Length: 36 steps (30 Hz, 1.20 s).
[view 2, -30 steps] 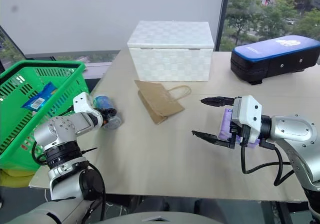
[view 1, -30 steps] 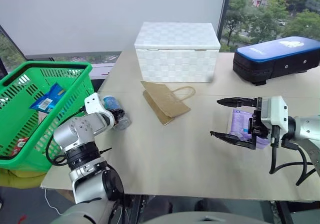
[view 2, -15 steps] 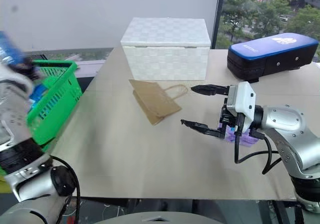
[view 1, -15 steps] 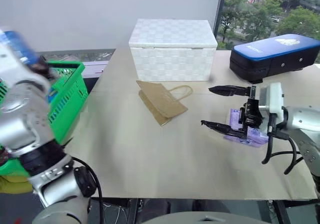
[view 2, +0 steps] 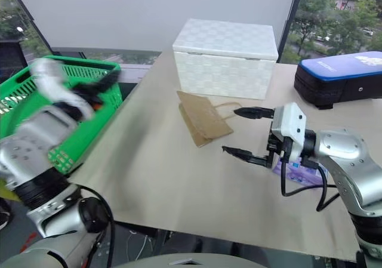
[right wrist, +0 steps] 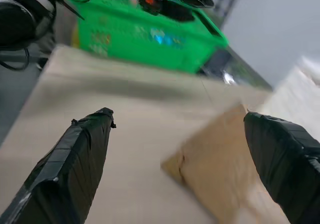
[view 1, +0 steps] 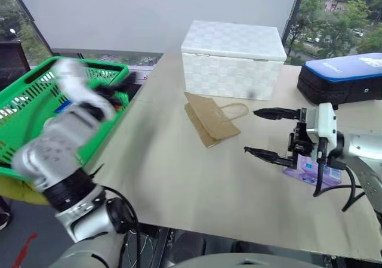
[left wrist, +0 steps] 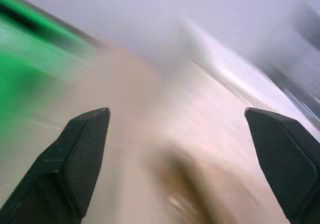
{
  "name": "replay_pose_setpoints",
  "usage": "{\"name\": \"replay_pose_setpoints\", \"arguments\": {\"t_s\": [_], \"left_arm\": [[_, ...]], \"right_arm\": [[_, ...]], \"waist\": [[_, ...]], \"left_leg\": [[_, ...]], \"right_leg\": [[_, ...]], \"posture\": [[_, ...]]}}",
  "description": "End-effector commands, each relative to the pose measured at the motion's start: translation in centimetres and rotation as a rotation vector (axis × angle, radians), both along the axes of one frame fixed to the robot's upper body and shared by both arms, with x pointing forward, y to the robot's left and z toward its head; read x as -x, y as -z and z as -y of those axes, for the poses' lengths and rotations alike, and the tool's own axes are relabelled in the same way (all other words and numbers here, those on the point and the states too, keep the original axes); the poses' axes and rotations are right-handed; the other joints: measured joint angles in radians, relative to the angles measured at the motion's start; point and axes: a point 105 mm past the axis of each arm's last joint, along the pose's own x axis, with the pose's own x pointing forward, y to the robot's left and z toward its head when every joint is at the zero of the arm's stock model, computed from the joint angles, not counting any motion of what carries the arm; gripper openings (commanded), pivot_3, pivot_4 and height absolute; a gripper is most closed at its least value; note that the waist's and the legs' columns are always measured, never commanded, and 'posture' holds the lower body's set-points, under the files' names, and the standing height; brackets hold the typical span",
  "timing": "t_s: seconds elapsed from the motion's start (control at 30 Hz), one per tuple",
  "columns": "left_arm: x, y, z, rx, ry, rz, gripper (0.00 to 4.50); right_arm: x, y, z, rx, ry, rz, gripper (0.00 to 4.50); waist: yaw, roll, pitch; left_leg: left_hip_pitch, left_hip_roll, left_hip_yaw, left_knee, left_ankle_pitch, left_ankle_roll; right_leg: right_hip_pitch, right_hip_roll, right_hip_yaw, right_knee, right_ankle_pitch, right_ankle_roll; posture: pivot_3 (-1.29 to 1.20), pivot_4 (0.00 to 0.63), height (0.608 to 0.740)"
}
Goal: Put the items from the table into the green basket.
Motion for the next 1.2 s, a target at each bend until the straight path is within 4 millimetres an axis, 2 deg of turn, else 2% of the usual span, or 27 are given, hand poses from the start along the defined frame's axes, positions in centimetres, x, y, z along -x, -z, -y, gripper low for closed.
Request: {"name": "replay_pose_setpoints", "arguments": {"t_s": [0.03, 0.13, 0.3, 0.47, 0.6, 0.63, 0.73, 0.77, 0.8, 0.83, 0.9, 0.97, 1.13, 1.17, 1.2], "left_arm": [[2.3, 1.5, 6.0, -0.012, 0.327, -0.101, 4.48], [2.3, 4.0, 10.1, 0.003, 0.473, -0.251, 4.48], [1.2, 5.2, 13.7, 0.029, 0.551, -0.360, 4.48], [-0.8, 8.4, 17.2, -0.065, 0.527, -0.458, 4.48], [-2.3, 11.7, 18.8, -0.228, 0.460, -0.469, 4.48], [-2.4, 12.1, 19.3, -0.243, 0.466, -0.461, 4.08], [-2.4, 12.2, 20.4, -0.250, 0.500, -0.433, 3.90], [-2.3, 12.2, 20.6, -0.246, 0.511, -0.430, 3.26], [-2.3, 12.1, 20.7, -0.243, 0.519, -0.427, 3.17], [-2.3, 12.1, 20.7, -0.242, 0.527, -0.421, 2.66], [-2.4, 11.7, 20.5, -0.223, 0.538, -0.405, 1.94], [-2.4, 10.7, 20.0, -0.188, 0.559, -0.378, 1.43], [-3.0, 5.4, 16.6, -0.055, 0.511, -0.169, 1.43], [-2.9, 4.5, 15.7, -0.043, 0.486, -0.130, 1.43], [-3.4, 3.3, 13.8, -0.060, 0.392, -0.050, 1.43]], "right_arm": [[0.6, -0.5, 2.3, 0.071, 0.132, 0.015, 4.50], [1.6, 1.0, 5.2, 0.163, 0.300, -0.079, 4.50], [3.2, 1.5, 6.7, 0.221, 0.416, -0.110, 4.50], [4.5, 1.5, 7.0, 0.222, 0.491, -0.095, 4.50], [5.1, 1.4, 6.9, 0.209, 0.524, -0.079, 4.50], [5.2, 1.3, 6.8, 0.204, 0.530, -0.076, 4.50], [5.6, 1.4, 6.6, 0.205, 0.540, -0.077, 4.50], [5.6, 1.5, 6.5, 0.207, 0.543, -0.078, 4.50], [5.7, 1.5, 6.5, 0.210, 0.547, -0.077, 4.50], [5.7, 1.6, 6.5, 0.211, 0.549, -0.077, 4.50], [5.7, 1.7, 6.5, 0.212, 0.553, -0.078, 4.50], [5.7, 1.9, 6.5, 0.215, 0.549, -0.088, 4.50], [4.8, 1.9, 5.8, 0.178, 0.497, -0.088, 4.50], [4.4, 1.7, 5.5, 0.160, 0.483, -0.080, 4.50], [3.8, 1.1, 4.7, 0.113, 0.442, -0.041, 4.50]], "waist": [[-0.038, 0.002, 0.002], [-0.088, 0.007, 0.004], [-0.181, 0.015, 0.014], [-0.260, 0.018, 0.029], [-0.321, 0.018, 0.033], [-0.332, 0.018, 0.033], [-0.363, 0.017, 0.033], [-0.373, 0.018, 0.033], [-0.383, 0.018, 0.033], [-0.392, 0.018, 0.033], [-0.410, 0.017, 0.033], [-0.425, 0.017, 0.033], [-0.452, 0.019, 0.037], [-0.452, 0.018, 0.038], [-0.450, 0.017, 0.038]], "left_leg": [[0.000, 0.000, 0.001, 0.000, 0.000, 0.000], [0.000, 0.002, 0.006, 0.000, 0.000, 0.001], [0.001, 0.002, 0.016, 0.001, 0.000, 0.001], [0.015, 0.003, 0.022, 0.000, -0.003, 0.005], [0.016, 0.003, 0.024, 0.000, -0.003, 0.005], [0.016, 0.003, 0.025, 0.000, -0.003, 0.005], [0.016, 0.004, 0.025, 0.000, -0.003, 0.006], [0.015, 0.003, 0.025, 0.000, -0.003, 0.006], [0.015, 0.003, 0.025, 0.000, -0.004, 0.007], [0.015, 0.003, 0.025, 0.000, -0.004, 0.007], [0.015, 0.003, 0.026, 0.000, -0.004, 0.008], [0.014, 0.002, 0.025, 0.000, -0.005, 0.008], [0.015, 0.005, 0.024, -0.001, -0.005, 0.009], [0.015, 0.006, 0.024, -0.001, -0.005, 0.009], [0.015, 0.007, 0.024, 0.000, -0.005, 0.009]], "right_leg": [[-0.001, 0.000, 0.001, 0.000, 0.000, 0.000], [-0.001, 0.003, 0.005, 0.001, 0.000, 0.000], [0.002, 0.007, 0.013, 0.003, -0.001, 0.001], [0.014, 0.018, 0.018, 0.001, -0.004, 0.006], [0.015, 0.021, 0.022, 0.001, -0.004, 0.006], [0.015, 0.022, 0.023, 0.001, -0.004, 0.007], [0.015, 0.022, 0.023, 0.001, -0.004, 0.007], [0.015, 0.022, 0.023, 0.000, -0.005, 0.008], [0.015, 0.022, 0.025, 0.000, -0.005, 0.009], [0.015, 0.022, 0.025, 0.000, -0.005, 0.010], [0.015, 0.022, 0.026, 0.000, -0.006, 0.010], [0.015, 0.021, 0.026, 0.000, -0.007, 0.012], [0.012, 0.020, 0.032, 0.001, -0.007, 0.013], [0.012, 0.020, 0.033, 0.002, -0.007, 0.013], [0.012, 0.021, 0.033, 0.002, -0.007, 0.013]], "posture": [[-0.03, 0.028, 0.740], [-0.12, 0.048, 0.740], [-0.23, 0.068, 0.740], [-0.32, 0.073, 0.740], [-0.36, 0.070, 0.740], [-0.39, 0.066, 0.740], [-0.41, 0.062, 0.740], [-0.42, 0.060, 0.740], [-0.42, 0.058, 0.740], [-0.42, 0.058, 0.740], [-0.41, 0.057, 0.740], [-0.39, 0.055, 0.740], [-0.30, 0.044, 0.740], [-0.28, 0.042, 0.740], [-0.24, 0.037, 0.740]]}}
